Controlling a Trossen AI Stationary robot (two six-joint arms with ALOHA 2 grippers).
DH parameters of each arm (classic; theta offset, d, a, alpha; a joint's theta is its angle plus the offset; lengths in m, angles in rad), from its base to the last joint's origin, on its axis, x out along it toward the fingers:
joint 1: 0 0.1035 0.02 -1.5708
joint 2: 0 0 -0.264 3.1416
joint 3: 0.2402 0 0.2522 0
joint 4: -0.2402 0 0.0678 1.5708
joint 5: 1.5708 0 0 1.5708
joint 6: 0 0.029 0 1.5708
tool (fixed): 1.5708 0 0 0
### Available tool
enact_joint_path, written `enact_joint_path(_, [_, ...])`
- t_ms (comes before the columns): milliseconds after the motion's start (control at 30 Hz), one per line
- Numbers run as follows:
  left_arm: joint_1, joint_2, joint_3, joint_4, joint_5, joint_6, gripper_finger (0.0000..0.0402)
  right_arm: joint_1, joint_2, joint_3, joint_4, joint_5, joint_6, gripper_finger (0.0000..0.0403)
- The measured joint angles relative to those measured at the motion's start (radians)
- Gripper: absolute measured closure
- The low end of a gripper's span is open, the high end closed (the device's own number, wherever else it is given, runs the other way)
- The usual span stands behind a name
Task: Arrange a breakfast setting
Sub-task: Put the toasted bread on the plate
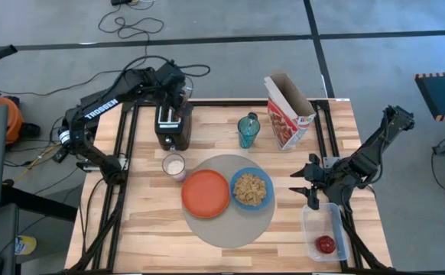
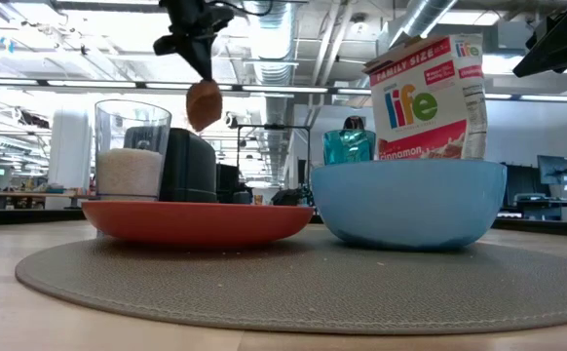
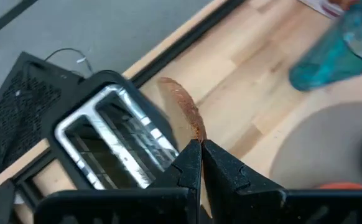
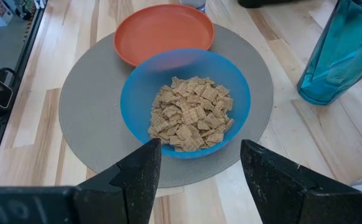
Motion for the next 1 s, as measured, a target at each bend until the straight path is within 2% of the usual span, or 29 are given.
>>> enact_joint_path(567, [-0.358, 0.0, 0.0, 0.042, -0.029, -0.111, 0.0401, 0.0, 0.0, 0.0, 0.004, -0.001, 0.001, 0.0154])
enact_joint_path(1000, [-0.612, 0.0, -0.003, 0.045, -0.117, -0.219, 0.0401, 0.0, 0.009, 0.002, 0.051, -0.028, 0.011, 0.0154])
